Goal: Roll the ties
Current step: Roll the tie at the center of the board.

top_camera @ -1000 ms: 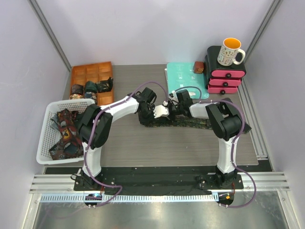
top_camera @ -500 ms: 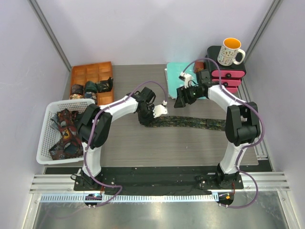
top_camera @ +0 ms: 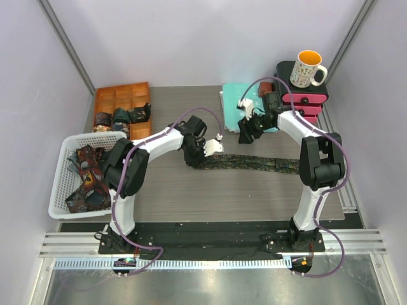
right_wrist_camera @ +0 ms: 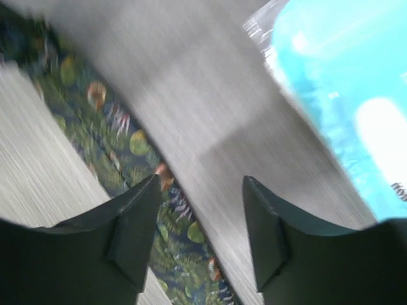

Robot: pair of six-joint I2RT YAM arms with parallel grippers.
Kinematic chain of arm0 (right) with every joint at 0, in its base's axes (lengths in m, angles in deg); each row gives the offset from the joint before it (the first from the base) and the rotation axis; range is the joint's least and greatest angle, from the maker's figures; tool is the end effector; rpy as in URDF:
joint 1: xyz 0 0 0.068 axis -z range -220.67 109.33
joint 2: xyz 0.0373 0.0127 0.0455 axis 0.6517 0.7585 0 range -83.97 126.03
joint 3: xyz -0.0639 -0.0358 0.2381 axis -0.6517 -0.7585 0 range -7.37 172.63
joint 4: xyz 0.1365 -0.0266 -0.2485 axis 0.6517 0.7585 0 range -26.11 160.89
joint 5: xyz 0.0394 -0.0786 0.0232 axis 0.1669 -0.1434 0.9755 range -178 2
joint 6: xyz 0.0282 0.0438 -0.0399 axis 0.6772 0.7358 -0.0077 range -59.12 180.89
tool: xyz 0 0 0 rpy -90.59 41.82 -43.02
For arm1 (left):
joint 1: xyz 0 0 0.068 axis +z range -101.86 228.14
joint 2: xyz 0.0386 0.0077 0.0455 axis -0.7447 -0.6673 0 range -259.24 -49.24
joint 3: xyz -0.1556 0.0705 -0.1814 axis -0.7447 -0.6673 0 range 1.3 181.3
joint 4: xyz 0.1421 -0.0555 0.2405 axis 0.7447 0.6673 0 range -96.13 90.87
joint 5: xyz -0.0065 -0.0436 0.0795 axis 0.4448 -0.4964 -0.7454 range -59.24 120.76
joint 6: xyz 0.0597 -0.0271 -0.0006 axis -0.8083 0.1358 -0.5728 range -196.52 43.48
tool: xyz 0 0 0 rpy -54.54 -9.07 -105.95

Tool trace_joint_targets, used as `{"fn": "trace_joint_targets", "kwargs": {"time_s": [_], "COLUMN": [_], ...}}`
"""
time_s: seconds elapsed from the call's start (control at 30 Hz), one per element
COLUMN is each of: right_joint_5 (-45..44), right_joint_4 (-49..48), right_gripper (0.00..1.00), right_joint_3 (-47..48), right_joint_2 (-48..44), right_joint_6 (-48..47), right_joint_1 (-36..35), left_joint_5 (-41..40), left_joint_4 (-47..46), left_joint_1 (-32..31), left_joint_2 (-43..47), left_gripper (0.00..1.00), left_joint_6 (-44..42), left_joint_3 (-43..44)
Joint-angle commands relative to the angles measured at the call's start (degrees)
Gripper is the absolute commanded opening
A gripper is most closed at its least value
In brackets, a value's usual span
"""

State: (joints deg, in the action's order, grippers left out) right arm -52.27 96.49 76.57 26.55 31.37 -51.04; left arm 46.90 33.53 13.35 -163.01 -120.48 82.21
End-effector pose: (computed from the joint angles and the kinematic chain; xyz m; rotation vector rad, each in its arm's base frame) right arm 0.4189 0.1073 0.1711 -1.0348 2.2175 0.6628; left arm 0.3308 -0.2474 0.1189 1.8198 2.1215 -0.3606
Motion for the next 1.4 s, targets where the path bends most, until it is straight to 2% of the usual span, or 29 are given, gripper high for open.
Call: {"fn": "trace_joint_targets", "kwargs": {"time_s": [0.0, 0.13, 0.37, 0.6, 0.8, 0.97, 1.07, 1.1, 1.2, 1.37], "right_joint_5": [-1.44, -4.52, -10.05, -10.85, -10.85, -10.50, -11.46, -11.55, -11.56, -11.47], "right_joint_4": [1.75, 1.60, -6.84, -8.87, -9.31, -10.71, -13.08, -13.35, -13.61, -13.79], "right_gripper": [0.56, 0.45, 0.43, 0.43, 0.31, 0.33, 0.24, 0.16, 0.01, 0.01], "right_joint_3": [-7.10, -13.62, -19.43, -19.34, -22.68, -25.49, -26.46, -26.37, -26.28, -26.20], "right_joint_2": [-6.80, -9.71, -10.24, -9.18, -9.97, -10.85, -11.20, -11.12, -11.46, -14.71], "right_joint_6": [-17.13, -24.26, -23.74, -23.74, -26.82, -28.66, -28.49, -28.32, -27.88, -26.82], "right_joint_1": [-2.98, -7.20, -11.07, -11.34, -11.42, -11.07, -11.07, -10.99, -10.29, -9.84], "left_joint_5": [0.64, 0.91, 1.00, 1.17, 1.88, 2.23, 2.40, 2.75, 3.19, 4.42], "left_joint_4": [2.97, 3.05, 2.97, 2.70, 2.79, 3.58, 3.49, 3.67, 3.41, 2.18], "left_joint_1": [0.60, 0.60, 1.04, 1.12, 2.00, 2.35, 2.62, 2.97, 3.58, 4.72], "left_joint_2": [-4.17, -4.26, -3.82, -3.73, -4.35, -4.61, -4.44, -4.52, -4.35, -3.12], "left_gripper": [0.18, 0.17, 0.17, 0.17, 0.14, 0.13, 0.13, 0.12, 0.10, 0.08], "left_joint_6": [-0.60, -0.33, -0.60, -0.42, 0.90, 0.90, 1.51, 1.60, 2.04, 3.36], "left_joint_3": [-1.54, -1.54, -2.42, -2.68, -1.54, -0.84, -0.75, -0.57, -0.31, -1.10]}}
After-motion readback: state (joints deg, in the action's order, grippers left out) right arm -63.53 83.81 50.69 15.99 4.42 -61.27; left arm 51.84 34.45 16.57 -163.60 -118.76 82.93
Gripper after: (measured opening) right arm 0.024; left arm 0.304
